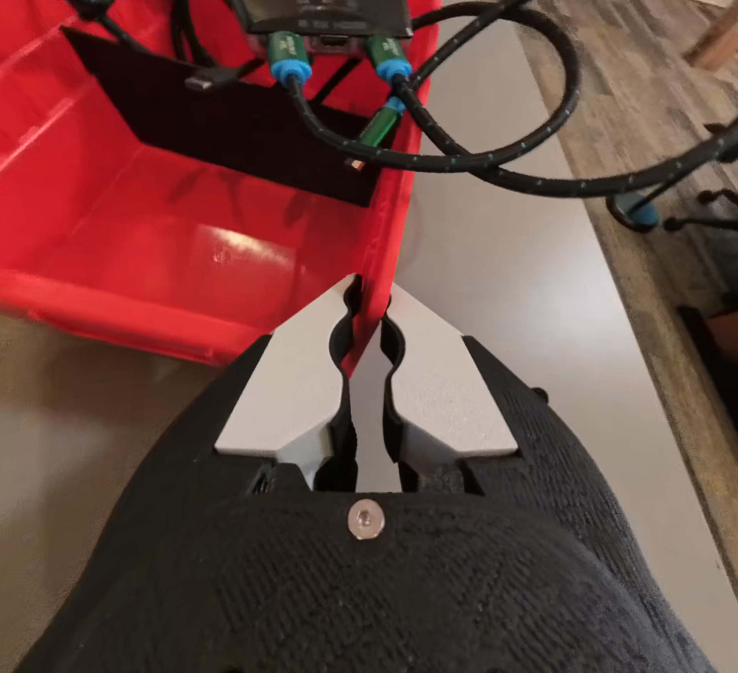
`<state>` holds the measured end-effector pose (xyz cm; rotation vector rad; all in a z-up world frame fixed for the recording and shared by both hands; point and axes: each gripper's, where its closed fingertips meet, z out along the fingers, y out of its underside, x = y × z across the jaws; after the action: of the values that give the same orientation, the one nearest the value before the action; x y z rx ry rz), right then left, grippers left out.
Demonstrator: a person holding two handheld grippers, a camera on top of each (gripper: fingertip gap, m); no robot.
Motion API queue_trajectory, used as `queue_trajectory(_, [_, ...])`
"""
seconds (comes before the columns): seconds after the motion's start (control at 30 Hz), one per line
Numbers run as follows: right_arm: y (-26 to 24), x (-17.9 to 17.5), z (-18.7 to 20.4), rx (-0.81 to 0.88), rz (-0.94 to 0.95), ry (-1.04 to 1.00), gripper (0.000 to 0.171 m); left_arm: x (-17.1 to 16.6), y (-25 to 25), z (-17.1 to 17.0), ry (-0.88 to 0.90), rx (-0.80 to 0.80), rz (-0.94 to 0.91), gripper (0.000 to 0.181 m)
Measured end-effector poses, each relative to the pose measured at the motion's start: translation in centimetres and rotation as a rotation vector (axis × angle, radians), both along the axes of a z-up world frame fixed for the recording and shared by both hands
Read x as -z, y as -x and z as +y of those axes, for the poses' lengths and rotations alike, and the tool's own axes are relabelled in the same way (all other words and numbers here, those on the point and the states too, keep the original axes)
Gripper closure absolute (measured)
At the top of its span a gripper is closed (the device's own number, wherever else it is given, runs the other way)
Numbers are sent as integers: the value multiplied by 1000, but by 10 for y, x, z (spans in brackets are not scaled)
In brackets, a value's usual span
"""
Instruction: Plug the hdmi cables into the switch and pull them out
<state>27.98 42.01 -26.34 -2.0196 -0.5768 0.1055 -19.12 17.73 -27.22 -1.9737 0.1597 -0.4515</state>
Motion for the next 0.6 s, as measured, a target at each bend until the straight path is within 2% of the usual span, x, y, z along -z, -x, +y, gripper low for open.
queue_trajectory(0.2, [53, 1, 12, -128, -13, -13, 165, 5, -40, 0, 10, 155, 41, 181])
queue_trajectory(0.5, [68, -1, 37, -19, 15, -65, 167, -7, -75, -6, 4, 340, 27, 181])
queue_trajectory(0.6, [67, -1, 45, 5, 58, -73, 168, -5, -56, 11, 14, 213, 45, 180])
